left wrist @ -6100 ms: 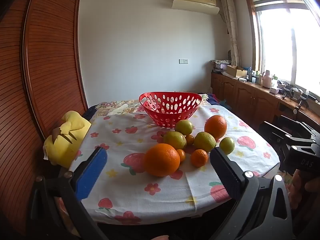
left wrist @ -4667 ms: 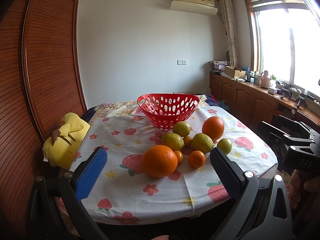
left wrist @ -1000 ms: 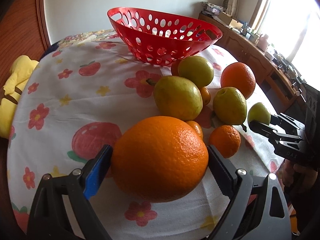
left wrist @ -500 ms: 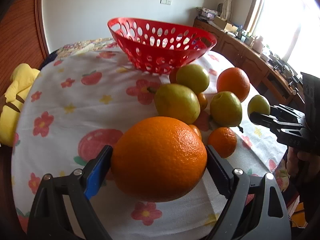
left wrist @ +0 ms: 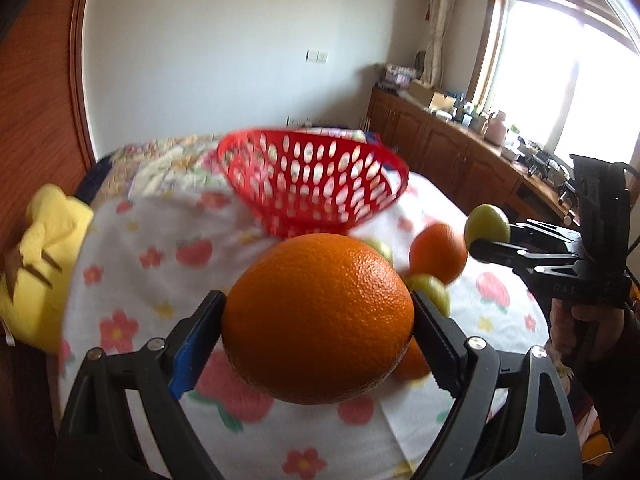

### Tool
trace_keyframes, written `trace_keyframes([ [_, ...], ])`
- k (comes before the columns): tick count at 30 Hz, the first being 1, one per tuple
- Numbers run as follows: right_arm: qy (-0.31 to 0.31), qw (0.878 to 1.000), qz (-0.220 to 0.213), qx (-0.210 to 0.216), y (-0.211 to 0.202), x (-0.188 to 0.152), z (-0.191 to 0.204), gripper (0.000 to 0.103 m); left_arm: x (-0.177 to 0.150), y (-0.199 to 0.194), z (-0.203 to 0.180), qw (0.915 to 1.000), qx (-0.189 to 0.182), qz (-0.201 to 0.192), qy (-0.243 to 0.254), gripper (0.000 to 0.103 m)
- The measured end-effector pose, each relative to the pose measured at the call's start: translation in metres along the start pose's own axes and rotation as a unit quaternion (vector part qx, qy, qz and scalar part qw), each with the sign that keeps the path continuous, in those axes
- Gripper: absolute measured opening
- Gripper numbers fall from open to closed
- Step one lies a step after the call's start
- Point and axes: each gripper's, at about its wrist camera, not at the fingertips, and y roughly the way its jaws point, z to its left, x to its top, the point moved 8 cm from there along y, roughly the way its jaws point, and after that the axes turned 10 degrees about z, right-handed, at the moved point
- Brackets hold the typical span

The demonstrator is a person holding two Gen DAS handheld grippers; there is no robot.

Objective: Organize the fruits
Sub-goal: 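Grasp and lift the green apple with the right tool while the left tool grasps the orange, then carry the green apple over the red basket and open the right tool while the left tool carries the orange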

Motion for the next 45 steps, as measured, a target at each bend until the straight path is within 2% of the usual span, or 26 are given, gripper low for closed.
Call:
trace_keyframes([
  [9, -0.045, 0.999, -0.015, -0.001, 0.019, 0.058, 0.007, 0.057, 0.058, 0.013, 0.009, 0.9995, -0.005, -0.028, 0.011, 0.089],
  [17, -0.057, 0.998, 0.006, 0.008, 0.063, 0.095, 0.001, 0.057, 0.096, 0.037, 0.024, 0.9994, -0.001, -0.032, 0.009, 0.089],
  [23, -0.071, 0.997, 0.042, -0.011, 0.096, 0.102, -0.003, 0.057, 0.109, 0.053, 0.03, 0.9995, 0.005, -0.03, 0.008, 0.089],
  [31, -0.089, 0.993, 0.083, -0.009, 0.122, 0.102, 0.0, 0.057, 0.11, 0.065, 0.036, 0.9997, 0.008, -0.024, 0.007, 0.089],
  [40, -0.083, 0.991, 0.101, -0.011, 0.137, 0.103, -0.001, 0.058, 0.116, 0.084, 0.038, 0.9998, 0.01, -0.011, 0.012, 0.089],
  [45, -0.078, 0.993, 0.086, -0.017, 0.132, 0.112, -0.004, 0.058, 0.121, 0.091, 0.041, 0.9999, 0.01, -0.005, 0.012, 0.089],
])
